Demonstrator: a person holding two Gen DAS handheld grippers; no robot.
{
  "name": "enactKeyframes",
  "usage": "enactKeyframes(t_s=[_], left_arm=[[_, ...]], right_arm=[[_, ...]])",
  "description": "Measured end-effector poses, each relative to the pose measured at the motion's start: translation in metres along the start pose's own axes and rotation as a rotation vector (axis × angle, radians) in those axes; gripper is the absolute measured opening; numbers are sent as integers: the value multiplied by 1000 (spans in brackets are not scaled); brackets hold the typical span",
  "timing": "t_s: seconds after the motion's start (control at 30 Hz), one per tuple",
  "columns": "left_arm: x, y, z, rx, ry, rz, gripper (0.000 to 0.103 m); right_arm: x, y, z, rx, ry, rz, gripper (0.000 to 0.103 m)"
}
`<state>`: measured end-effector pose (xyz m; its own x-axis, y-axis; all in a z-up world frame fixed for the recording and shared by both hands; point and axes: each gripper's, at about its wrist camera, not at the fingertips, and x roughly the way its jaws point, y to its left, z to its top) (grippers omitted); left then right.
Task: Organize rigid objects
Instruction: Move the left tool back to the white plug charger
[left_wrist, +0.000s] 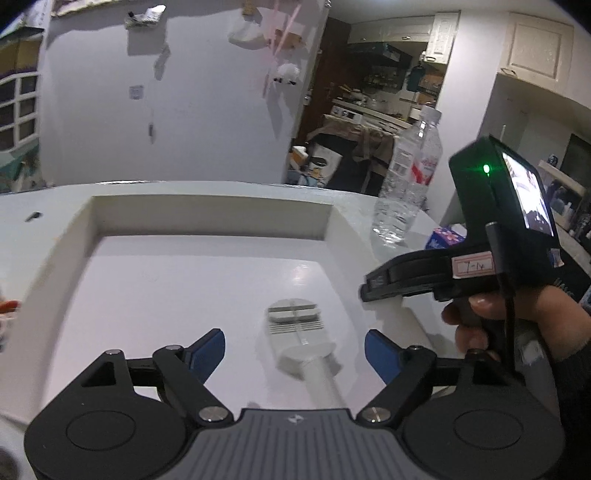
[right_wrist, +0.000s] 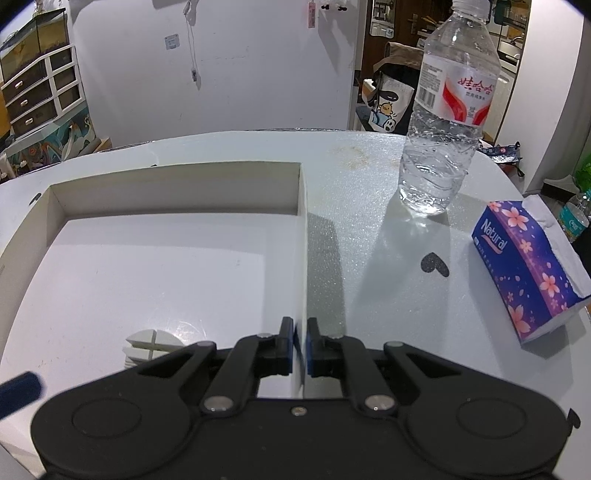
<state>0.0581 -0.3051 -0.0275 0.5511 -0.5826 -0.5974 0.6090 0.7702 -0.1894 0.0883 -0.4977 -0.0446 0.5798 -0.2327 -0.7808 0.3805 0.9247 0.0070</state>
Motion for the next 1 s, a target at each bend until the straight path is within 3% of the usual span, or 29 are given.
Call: enactKeyframes(t_s=[0.13, 0.4, 0.67, 0.87, 1.0], left_arm=[[-28, 16, 0, 3, -38, 57, 88], [-84, 63, -10, -18, -111, 247, 96], [-101, 122, -40, -18, -123, 370, 98], [-108, 154, -59, 3, -144, 384, 98], [-103, 164, -63, -16, -132, 304, 98]], right_arm=[[0, 0, 0, 1, 0, 1, 7], [0, 0, 0, -1, -1, 0, 7], [0, 0, 0, -2, -1, 0, 7], [-1, 1, 1, -5, -2, -2, 7], [-1, 1, 1, -5, -2, -2, 7]])
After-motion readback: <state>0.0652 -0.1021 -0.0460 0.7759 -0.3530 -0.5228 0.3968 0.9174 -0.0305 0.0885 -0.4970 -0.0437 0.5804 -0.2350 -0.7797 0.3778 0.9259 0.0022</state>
